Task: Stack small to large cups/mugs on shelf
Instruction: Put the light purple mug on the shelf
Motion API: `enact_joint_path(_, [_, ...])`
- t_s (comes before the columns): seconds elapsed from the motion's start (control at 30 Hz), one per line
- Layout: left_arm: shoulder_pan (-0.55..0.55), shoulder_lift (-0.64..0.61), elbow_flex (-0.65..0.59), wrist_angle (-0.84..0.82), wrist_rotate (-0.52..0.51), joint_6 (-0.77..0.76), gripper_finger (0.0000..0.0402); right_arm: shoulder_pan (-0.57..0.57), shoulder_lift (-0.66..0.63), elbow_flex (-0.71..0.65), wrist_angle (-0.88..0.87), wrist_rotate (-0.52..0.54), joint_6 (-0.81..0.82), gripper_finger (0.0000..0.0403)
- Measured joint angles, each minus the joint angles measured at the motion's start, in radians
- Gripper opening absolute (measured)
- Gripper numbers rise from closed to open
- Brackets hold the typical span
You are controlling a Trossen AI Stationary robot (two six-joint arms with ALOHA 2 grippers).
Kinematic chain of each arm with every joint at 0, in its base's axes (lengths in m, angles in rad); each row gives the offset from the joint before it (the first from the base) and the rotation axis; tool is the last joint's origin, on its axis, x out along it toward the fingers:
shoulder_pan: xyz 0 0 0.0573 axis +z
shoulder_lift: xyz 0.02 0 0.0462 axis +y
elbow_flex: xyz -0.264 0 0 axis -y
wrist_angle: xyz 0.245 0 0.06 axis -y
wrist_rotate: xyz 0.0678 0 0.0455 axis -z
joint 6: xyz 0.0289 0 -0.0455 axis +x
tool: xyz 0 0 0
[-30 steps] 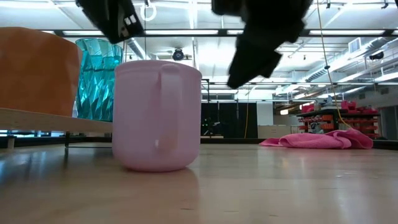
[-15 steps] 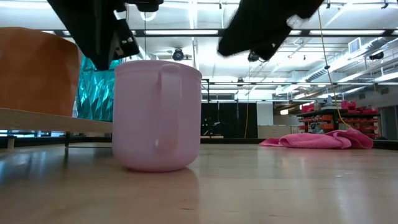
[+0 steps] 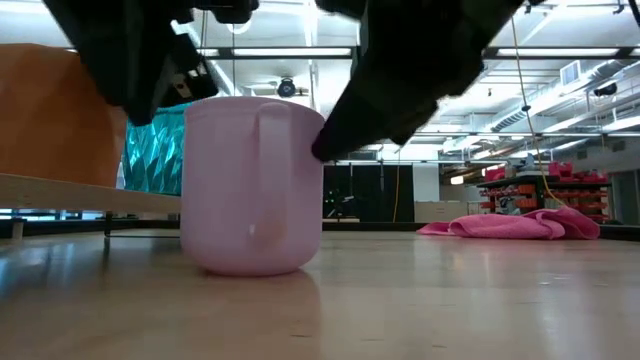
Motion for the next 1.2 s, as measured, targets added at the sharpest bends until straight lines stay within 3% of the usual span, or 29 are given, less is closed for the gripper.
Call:
enact_joint_path(0.5, [0.019,0.018,0.001,0.064,-0.006,0.042,0.0083,-0.023,0.028,0.0,0.077,-0.004,-0.026,0.0006])
enact_joint_path(1.2, [0.186,0.017,0.001,0.069,-0.03,0.21,0.0069,-0.065,0.028,0.0,0.081,0.047,-0.053,0.0005])
